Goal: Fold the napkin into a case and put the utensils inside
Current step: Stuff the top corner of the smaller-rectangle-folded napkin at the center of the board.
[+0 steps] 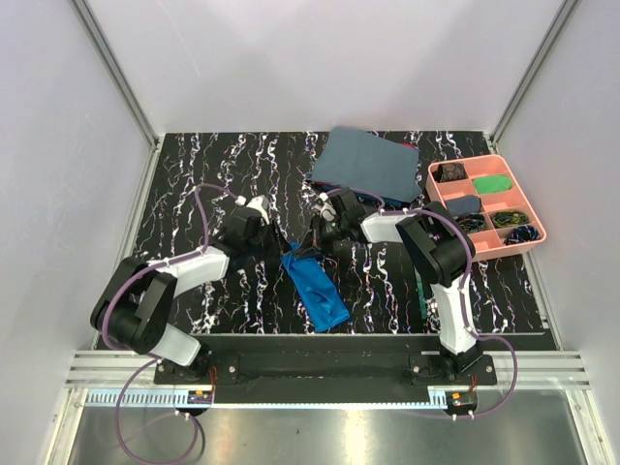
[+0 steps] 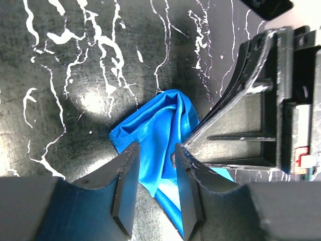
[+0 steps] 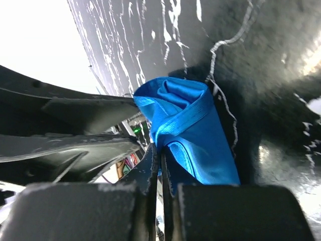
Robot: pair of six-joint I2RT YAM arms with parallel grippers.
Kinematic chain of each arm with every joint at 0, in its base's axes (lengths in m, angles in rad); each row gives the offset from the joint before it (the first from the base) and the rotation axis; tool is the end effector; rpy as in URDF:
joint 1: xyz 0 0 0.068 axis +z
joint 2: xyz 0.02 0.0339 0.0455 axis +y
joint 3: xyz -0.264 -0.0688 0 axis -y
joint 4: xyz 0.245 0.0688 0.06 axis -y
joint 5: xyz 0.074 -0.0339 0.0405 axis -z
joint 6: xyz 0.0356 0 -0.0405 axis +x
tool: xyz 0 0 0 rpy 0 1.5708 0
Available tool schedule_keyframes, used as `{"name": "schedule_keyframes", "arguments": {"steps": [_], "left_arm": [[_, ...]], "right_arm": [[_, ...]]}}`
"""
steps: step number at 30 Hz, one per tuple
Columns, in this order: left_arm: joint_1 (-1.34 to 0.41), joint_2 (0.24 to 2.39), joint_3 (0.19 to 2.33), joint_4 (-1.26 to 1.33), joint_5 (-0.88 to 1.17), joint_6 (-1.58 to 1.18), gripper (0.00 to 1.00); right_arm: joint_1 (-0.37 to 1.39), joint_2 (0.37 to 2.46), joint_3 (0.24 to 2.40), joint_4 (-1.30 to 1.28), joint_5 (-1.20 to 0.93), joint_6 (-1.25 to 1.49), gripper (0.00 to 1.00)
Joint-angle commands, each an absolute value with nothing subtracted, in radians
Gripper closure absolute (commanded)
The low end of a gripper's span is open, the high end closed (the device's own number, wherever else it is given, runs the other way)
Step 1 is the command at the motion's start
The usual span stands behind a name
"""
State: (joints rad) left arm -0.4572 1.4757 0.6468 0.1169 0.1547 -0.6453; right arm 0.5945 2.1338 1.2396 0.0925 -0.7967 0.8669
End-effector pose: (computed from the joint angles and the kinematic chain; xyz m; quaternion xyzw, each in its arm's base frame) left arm 0.2554 -0.1318 0.1649 -0.0531 0.9055 -0.2772 0.3168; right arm 0.3419 0.2619 0.1122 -0.0282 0.8662 0.4985 0.0175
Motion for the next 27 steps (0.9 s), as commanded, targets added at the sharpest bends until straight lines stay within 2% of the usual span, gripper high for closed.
{"name": "schedule_keyframes", "arguments": {"steps": [1, 13, 16, 17, 19, 27], "left_arm": [[-0.469, 1.511, 0.713, 0.097, 0.127, -0.581, 0.63], [-0.522, 1.603, 0.798, 0.003, 0.069, -0.543, 0.70], [-0.523, 1.606, 0.811, -0.028, 0.041, -0.535, 0.84], [-0.525, 1.597, 0.811, -0.029, 0.037, -0.534, 0.92], [-0.528, 1.585, 0.819, -0.032, 0.029, -0.531, 0.98], [-0.552, 1.510, 0.810, -0.014, 0.052, -0.549, 1.00]], "right_arm": [[0.583, 2.079, 1.200, 0.170, -0.811, 0.891, 1.00], [0.577, 2.072, 1.175, 0.187, -0.815, 0.897, 1.00], [0.577, 2.078, 1.175, 0.192, -0.819, 0.900, 1.00], [0.578, 2.082, 1.174, 0.195, -0.819, 0.902, 1.00], [0.578, 2.088, 1.173, 0.202, -0.824, 0.904, 1.00], [0.578, 2.118, 1.196, 0.209, -0.839, 0.905, 1.00]]}}
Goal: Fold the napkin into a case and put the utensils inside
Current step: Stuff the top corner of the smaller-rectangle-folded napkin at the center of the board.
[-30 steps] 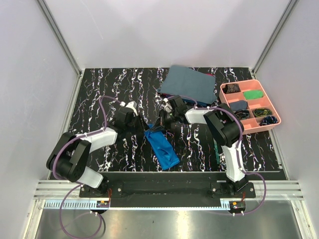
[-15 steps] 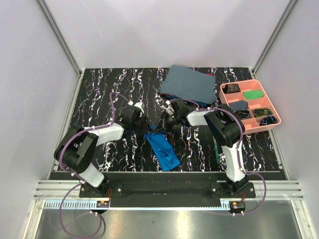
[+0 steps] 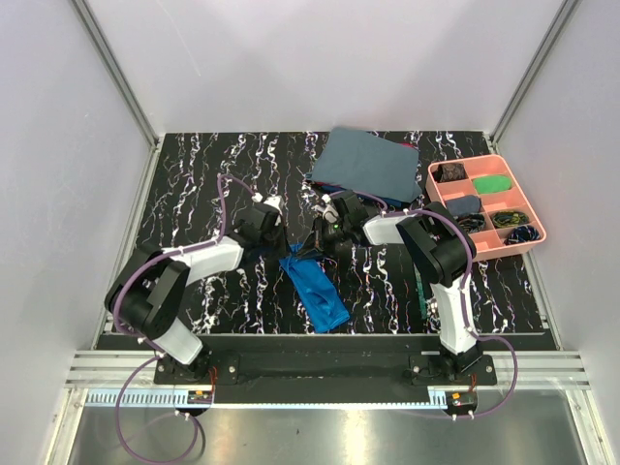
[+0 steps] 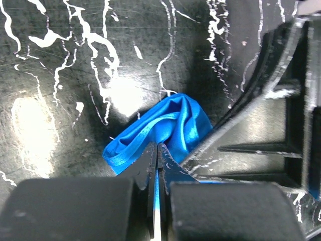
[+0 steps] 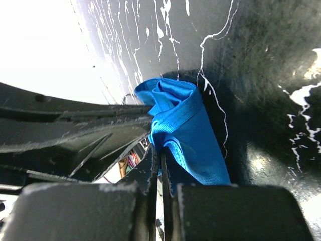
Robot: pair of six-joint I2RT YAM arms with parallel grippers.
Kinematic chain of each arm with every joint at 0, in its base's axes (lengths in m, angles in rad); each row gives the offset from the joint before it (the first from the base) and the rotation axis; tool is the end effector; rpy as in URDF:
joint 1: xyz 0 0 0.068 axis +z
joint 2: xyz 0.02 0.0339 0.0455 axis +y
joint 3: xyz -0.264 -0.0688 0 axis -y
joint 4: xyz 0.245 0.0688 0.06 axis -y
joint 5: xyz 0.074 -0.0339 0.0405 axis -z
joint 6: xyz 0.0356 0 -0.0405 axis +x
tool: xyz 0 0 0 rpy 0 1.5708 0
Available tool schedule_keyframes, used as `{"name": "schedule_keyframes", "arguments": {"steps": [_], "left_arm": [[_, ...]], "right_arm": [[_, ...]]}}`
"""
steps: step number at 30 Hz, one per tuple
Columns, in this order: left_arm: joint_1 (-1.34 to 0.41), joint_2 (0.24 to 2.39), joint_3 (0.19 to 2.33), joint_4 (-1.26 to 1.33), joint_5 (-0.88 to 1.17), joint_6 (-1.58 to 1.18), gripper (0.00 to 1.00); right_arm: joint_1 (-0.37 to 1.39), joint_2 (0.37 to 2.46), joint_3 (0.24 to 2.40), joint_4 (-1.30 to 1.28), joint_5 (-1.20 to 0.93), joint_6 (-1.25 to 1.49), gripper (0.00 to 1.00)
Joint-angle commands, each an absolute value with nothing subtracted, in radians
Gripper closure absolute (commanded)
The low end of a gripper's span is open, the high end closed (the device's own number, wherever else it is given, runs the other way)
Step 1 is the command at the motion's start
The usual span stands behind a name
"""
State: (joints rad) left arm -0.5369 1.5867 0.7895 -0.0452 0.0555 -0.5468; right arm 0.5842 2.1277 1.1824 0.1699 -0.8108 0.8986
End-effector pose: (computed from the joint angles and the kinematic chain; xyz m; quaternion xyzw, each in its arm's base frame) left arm 0.2664 -0.1609 0.1624 0.0053 0.9341 -0.2058 0.2917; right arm 0.3378 0.2543 0.1052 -0.0182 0.8607 0.5085 0.0169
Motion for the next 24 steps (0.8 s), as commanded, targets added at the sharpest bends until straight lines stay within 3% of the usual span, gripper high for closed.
{"name": "schedule_keyframes", "arguments": {"steps": [1, 9, 16, 24], "left_arm": [[-0.557, 1.499, 0.793, -0.003, 0.060, -0.558, 1.00], [-0.569, 1.474, 0.736, 0.077, 0.118, -0.646, 1.00], [-0.565, 1.509, 0.695, 0.080, 0.074, -0.721, 1.00], [-0.555, 1.476, 0.687, 0.057, 0.020, -0.706, 1.00]], "right_arm": [[0.580, 2.125, 1.200, 0.209, -0.839, 0.905, 1.00], [0.591, 2.206, 1.291, 0.209, -0.862, 0.925, 0.98], [0.594, 2.289, 1.367, 0.292, -0.868, 1.020, 0.86], [0.568, 2.192, 1.290, 0.259, -0.877, 0.979, 0.73]]}}
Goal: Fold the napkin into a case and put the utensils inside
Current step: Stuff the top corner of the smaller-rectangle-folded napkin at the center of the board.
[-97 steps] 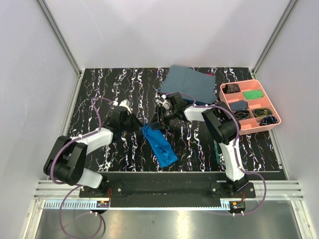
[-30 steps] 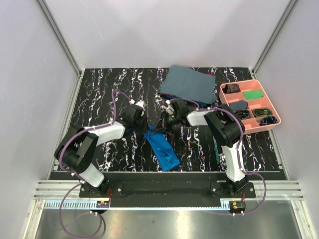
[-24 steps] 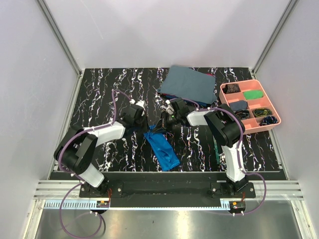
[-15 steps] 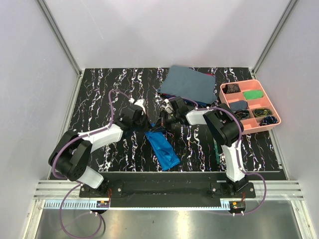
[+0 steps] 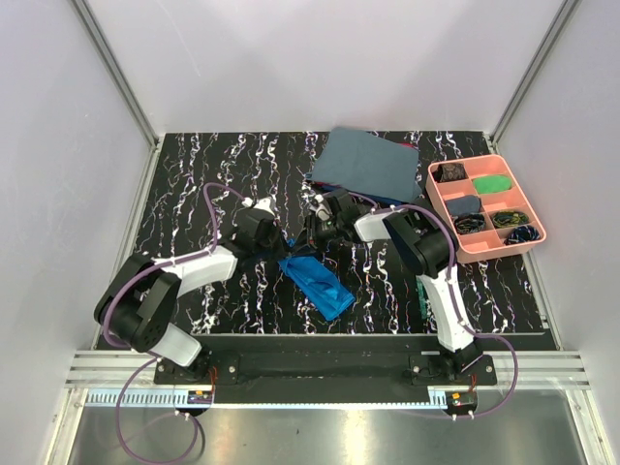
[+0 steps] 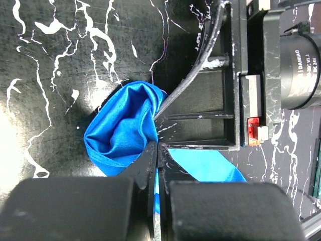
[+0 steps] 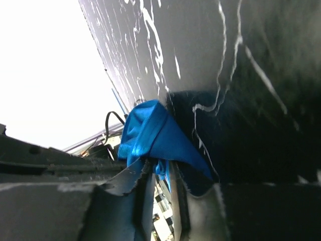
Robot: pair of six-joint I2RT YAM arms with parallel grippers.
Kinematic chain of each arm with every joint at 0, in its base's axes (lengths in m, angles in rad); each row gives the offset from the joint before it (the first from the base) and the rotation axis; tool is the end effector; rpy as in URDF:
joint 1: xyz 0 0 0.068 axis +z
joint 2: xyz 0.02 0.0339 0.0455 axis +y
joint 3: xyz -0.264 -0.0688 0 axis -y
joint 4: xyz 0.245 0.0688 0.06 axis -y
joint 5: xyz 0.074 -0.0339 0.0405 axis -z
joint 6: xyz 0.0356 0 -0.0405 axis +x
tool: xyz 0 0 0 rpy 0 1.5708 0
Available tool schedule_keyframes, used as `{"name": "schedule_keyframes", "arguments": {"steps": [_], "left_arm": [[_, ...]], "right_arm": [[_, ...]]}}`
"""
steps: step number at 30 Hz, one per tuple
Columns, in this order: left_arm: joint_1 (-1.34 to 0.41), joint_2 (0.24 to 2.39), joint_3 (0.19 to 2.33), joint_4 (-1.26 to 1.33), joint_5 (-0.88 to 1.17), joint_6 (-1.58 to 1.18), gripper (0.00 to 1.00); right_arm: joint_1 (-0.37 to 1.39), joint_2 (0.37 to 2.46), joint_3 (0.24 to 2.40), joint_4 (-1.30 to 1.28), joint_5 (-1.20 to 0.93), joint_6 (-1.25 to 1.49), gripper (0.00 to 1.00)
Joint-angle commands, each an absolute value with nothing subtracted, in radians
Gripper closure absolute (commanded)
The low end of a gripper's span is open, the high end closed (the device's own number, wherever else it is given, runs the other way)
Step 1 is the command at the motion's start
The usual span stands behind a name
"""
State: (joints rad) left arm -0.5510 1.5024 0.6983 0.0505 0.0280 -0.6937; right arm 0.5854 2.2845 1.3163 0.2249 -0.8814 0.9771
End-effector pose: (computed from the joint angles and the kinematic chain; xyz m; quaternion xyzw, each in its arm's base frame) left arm 0.2509 -0.1553 0.1671 -0.0599 0.9157 -0.2420 0.3153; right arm 0.3618 0.2728 0.0798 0.0071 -0.8457 -0.5334 0.0168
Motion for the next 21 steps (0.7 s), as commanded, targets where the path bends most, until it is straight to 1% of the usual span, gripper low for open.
{"name": "schedule_keyframes", "arguments": {"steps": [1, 7, 17, 20, 21], "left_arm": [[-0.554, 1.476, 0.687, 0.058, 0.020, -0.704, 1.00], [-0.551, 1.491, 0.696, 0.054, 0.026, -0.700, 1.00], [-0.551, 1.491, 0.710, 0.052, 0.035, -0.696, 1.00], [-0.551, 1.488, 0.707, 0.054, 0.035, -0.696, 1.00], [-0.551, 1.489, 0.707, 0.054, 0.035, -0.696, 1.00]], "right_arm": [[0.566, 2.180, 1.273, 0.241, -0.871, 0.959, 0.71], [0.545, 2.118, 1.230, 0.199, -0.870, 0.910, 0.64], [0.541, 2.102, 1.213, 0.172, -0.882, 0.868, 0.64], [0.543, 2.106, 1.213, 0.170, -0.887, 0.868, 0.67], [0.543, 2.109, 1.213, 0.170, -0.887, 0.868, 0.73]]}}
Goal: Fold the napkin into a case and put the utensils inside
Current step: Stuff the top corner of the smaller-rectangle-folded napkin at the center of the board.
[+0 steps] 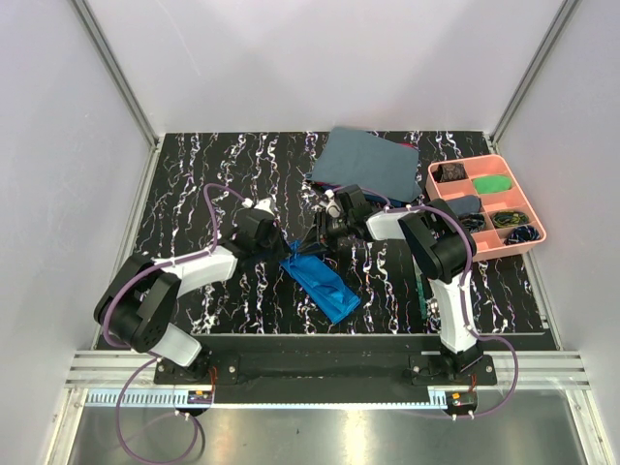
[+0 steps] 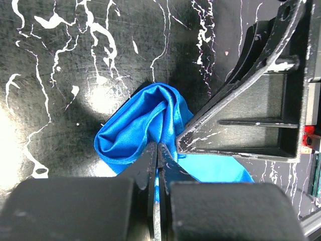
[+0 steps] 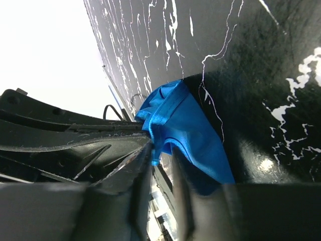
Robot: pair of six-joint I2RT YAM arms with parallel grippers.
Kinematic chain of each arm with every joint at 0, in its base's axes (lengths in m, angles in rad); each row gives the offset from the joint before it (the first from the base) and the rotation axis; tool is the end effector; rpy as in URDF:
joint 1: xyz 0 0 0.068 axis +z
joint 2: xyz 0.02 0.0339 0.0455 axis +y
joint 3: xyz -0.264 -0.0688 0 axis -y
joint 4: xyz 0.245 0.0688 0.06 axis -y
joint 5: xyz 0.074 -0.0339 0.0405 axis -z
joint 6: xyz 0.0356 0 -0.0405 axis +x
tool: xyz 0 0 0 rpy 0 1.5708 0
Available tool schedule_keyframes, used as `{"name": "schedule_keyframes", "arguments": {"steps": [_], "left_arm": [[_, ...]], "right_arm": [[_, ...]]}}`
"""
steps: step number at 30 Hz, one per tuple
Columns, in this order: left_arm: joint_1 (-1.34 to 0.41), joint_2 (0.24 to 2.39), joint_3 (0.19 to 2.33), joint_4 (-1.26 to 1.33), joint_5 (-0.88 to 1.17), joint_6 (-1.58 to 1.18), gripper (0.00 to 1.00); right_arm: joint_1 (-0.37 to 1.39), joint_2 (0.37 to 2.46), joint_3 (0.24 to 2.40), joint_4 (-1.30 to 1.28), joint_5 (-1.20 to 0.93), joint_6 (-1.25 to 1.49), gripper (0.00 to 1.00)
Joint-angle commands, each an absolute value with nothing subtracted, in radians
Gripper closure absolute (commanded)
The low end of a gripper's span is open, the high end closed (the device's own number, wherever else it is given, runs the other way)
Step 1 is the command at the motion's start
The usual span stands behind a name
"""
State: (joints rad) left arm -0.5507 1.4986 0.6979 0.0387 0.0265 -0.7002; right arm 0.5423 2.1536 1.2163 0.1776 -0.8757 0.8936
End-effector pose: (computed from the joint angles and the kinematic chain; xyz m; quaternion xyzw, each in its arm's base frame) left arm 0.2499 -0.1546 0.1671 -0.0635 0.9171 -0.2402 0.3118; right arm 0.3532 0.2448 0.1053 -0.0193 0.8486 0.5285 0.0128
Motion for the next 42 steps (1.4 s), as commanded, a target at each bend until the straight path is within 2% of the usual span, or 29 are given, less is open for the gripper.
{"name": "schedule_keyframes", "arguments": {"steps": [1, 9, 14, 17, 28, 34, 42], "left_arm": [[-0.551, 1.488, 0.707, 0.052, 0.035, -0.695, 1.00], [-0.551, 1.483, 0.707, 0.069, 0.049, -0.689, 1.00], [-0.554, 1.480, 0.701, 0.113, 0.084, -0.689, 1.00], [-0.552, 1.476, 0.678, 0.162, 0.120, -0.698, 1.00], [-0.526, 1.462, 0.597, 0.229, 0.104, -0.796, 1.00], [-0.517, 1.439, 0.611, 0.138, -0.084, -0.821, 1.00], [-0.508, 1.486, 0.583, 0.233, -0.090, -0.887, 1.00]], "right_arm": [[0.543, 2.111, 1.213, 0.173, -0.890, 0.868, 0.75], [0.557, 2.160, 1.236, 0.209, -0.910, 0.893, 0.84], [0.584, 2.200, 1.266, 0.251, -0.933, 0.943, 0.96], [0.607, 2.256, 1.293, 0.284, -0.933, 0.977, 0.99], [0.644, 2.333, 1.411, 0.164, -0.884, 0.873, 0.98], [0.661, 2.283, 1.370, 0.120, -0.851, 0.824, 0.95], [0.684, 2.244, 1.328, 0.153, -0.880, 0.840, 0.91]]}}
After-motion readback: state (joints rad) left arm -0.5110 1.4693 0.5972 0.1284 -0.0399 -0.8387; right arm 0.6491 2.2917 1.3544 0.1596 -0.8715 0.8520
